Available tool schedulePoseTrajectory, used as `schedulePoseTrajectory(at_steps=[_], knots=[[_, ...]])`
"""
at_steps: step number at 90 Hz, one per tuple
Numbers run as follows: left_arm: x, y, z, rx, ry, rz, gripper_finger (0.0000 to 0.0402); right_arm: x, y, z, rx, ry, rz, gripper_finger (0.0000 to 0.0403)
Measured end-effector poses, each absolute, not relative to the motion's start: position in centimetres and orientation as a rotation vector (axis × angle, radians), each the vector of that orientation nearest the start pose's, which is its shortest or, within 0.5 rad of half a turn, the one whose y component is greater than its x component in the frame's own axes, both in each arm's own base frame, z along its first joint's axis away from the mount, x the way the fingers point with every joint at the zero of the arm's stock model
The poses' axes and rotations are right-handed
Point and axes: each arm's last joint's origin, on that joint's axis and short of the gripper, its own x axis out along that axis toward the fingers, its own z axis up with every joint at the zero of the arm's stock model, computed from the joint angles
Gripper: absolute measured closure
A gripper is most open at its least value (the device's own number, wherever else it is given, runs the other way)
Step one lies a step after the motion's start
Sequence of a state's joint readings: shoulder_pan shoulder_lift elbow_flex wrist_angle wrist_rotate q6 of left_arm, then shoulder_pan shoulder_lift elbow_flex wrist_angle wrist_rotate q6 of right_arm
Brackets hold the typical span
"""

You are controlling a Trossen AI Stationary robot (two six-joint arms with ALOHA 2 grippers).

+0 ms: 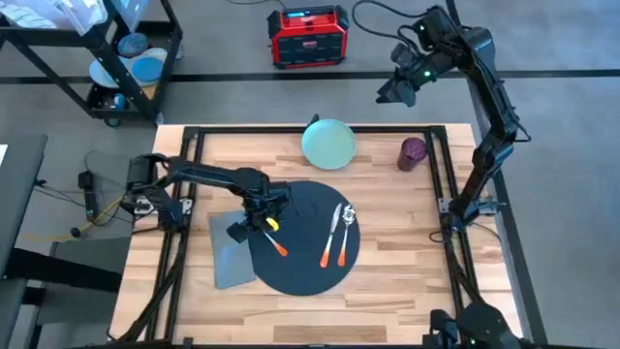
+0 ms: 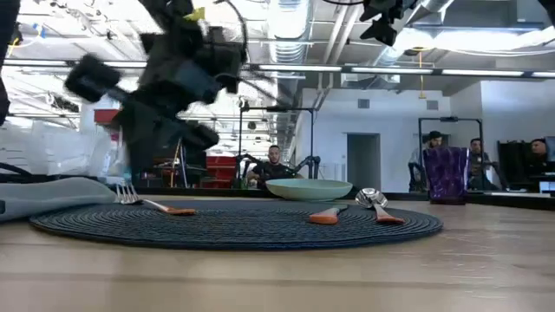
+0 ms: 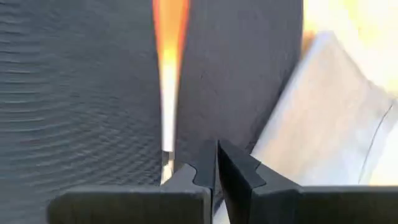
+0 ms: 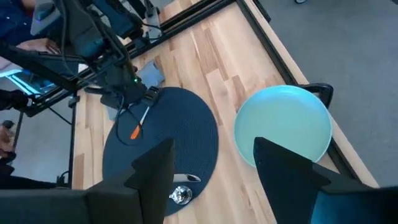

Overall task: Set table place
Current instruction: Put the orange fork on top of the gray table napkin

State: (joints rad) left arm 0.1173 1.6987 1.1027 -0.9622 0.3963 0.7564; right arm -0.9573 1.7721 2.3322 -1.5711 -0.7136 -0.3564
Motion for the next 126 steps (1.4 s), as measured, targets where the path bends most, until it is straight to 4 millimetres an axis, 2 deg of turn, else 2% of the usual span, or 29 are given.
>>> schedulePoseTrajectory(at_steps=[18, 26, 40, 50, 54, 62, 76, 84, 93, 109, 126], knots=[[31.7, 2.5, 24.2, 0.239, 1.16, -0.68, 0.0401, 18.6, -23.1, 46.7, 0.389, 0.701, -0.096, 0.0199], [32.5, 2.6, 26.3, 0.277, 1.124, -0.616, 0.0401, 18.6, -23.2, 46.7, 0.375, 0.707, -0.117, 0.0199], [32.9, 2.1, 27.6, 0.488, 1.115, -0.607, 0.0401, 18.4, -23.4, 46.5, 0.345, 0.778, -0.211, 0.02], [33.8, 1.5, 28.1, 0.596, 1.003, -0.629, 0.0401, 18.3, -23.6, 46.4, 0.311, 0.824, -0.287, 0.02], [34.6, 1.4, 28.5, 0.584, 0.931, -0.573, 0.0401, 18.2, -23.7, 46.4, 0.303, 0.833, -0.306, 0.02], [35.8, 1.0, 29.3, 0.413, 0.84, -0.439, 0.0401, 18.3, -23.8, 46.5, 0.304, 0.828, -0.322, 0.02], [35.9, 0.6, 28.9, 0.407, 0.801, -0.565, 0.0401, 18.4, -23.9, 46.6, 0.309, 0.81, -0.325, 0.02], [35.3, 1.8, 28.0, 0.329, 0.835, -0.611, 0.0401, 18.4, -23.7, 46.5, 0.314, 0.794, -0.271, 0.02], [33.8, 3.6, 26.9, 0.152, 0.905, -0.701, 0.0397, 18.4, -23.4, 46.5, 0.324, 0.792, -0.221, 0.02], [32.7, 5.3, 26.4, -0.051, 0.862, -0.812, 0.0362, 18.6, -23.3, 46.5, 0.315, 0.79, -0.208, 0.0192], [33.1, 6.3, 26.6, -0.052, 0.822, -0.761, 0.0321, 18.7, -23.4, 46.5, 0.291, 0.784, -0.209, 0.0186]])
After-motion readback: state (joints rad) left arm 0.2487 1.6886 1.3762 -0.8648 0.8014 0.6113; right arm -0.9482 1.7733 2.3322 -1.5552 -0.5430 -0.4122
